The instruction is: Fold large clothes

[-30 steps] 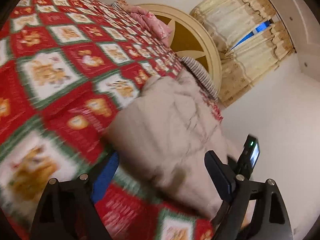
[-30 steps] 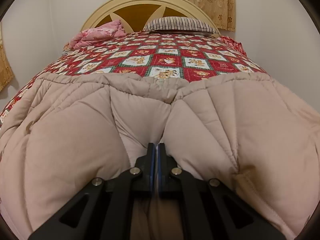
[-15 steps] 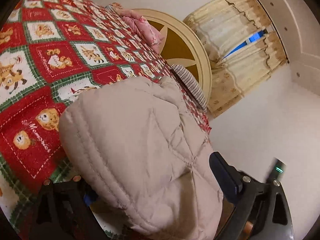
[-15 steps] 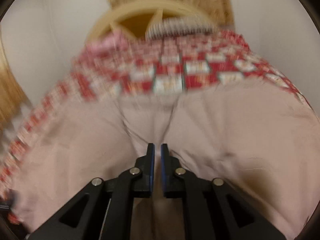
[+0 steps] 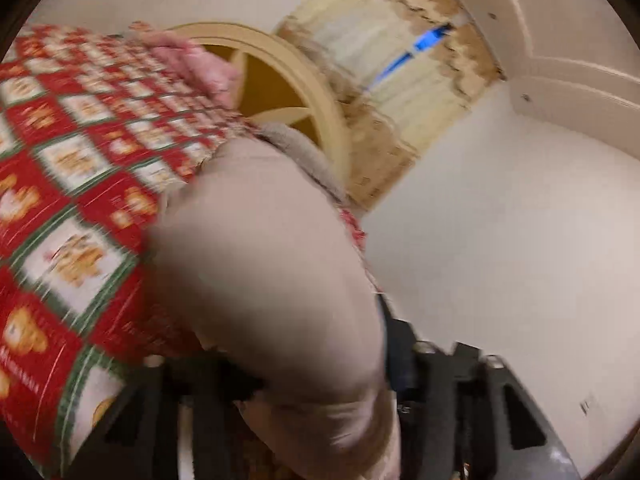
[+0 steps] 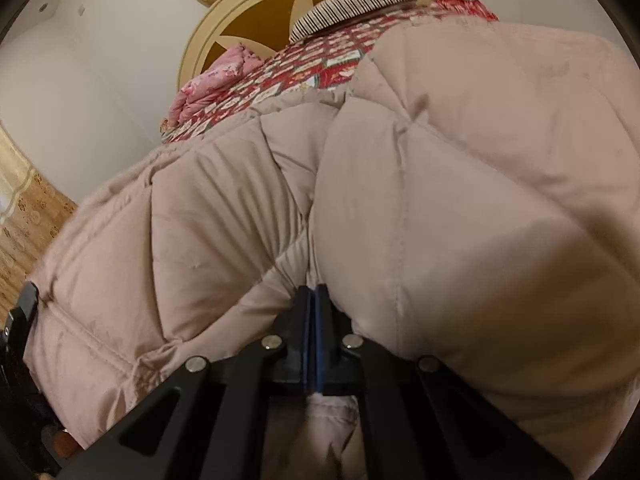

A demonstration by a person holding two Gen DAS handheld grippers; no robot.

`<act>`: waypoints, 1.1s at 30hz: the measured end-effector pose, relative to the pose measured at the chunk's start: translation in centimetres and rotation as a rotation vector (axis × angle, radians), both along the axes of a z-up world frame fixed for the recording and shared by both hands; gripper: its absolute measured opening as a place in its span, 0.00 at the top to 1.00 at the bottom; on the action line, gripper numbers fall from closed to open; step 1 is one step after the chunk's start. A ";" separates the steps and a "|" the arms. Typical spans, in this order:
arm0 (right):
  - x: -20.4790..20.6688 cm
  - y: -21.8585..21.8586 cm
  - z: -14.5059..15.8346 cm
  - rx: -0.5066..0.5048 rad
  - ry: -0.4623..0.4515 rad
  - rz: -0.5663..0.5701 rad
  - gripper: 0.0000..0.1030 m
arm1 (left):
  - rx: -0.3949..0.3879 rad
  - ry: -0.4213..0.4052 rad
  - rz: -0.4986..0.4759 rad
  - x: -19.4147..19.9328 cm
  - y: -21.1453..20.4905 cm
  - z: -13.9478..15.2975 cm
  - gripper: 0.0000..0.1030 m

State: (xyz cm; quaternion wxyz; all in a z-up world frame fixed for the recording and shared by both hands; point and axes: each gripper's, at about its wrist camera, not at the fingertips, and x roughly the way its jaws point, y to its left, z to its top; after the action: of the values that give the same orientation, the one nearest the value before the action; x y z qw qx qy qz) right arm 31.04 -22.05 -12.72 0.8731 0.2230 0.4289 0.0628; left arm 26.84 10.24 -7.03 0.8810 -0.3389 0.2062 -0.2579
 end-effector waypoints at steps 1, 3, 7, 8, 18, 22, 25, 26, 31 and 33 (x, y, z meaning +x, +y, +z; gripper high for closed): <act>0.0 0.0 -0.1 0.027 0.012 -0.002 0.99 | 0.024 -0.028 -0.033 -0.2 -0.1 0.7 0.63; -0.1 0.3 -0.1 0.088 0.037 0.009 0.99 | 0.065 -0.066 -0.087 -0.5 -0.4 1.6 0.66; -1.6 2.7 0.0 0.192 0.080 0.038 0.98 | 0.077 -0.115 -0.184 -2.3 0.4 3.1 0.67; -2.1 3.6 0.0 0.209 0.085 0.054 0.97 | 0.083 -0.131 -0.205 -3.1 0.7 3.6 0.67; -9.8 17.8 -0.2 0.679 0.142 0.372 0.95 | 0.461 -0.323 -0.432 -14.4 0.3 9.7 0.67; -12.7 16.4 -0.5 0.679 0.221 0.349 0.95 | 0.477 -0.351 -0.540 -15.8 -1.3 9.2 0.67; -15.8 13.0 0.8 0.621 0.211 0.296 0.81 | 0.550 -0.382 -0.599 -16.3 -4.5 8.5 0.67; -16.8 11.7 1.2 0.599 0.198 0.272 0.73 | 0.559 -0.388 -0.622 -16.4 -5.4 8.3 0.67; -23.1 3.2 4.7 0.424 0.042 0.071 0.46 | 0.551 -0.342 -0.807 -16.8 -10.1 5.1 0.67; -24.9 0.5 6.2 0.325 -0.020 -0.018 0.46 | 0.602 -0.340 -0.846 -17.1 -12.0 3.3 0.67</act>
State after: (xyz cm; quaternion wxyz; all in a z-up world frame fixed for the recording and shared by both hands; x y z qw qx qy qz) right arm 6.17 -21.58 -6.52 0.8303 0.3646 0.4024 0.1257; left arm 9.79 -1.75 -3.75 0.7792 0.0873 0.2439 -0.5707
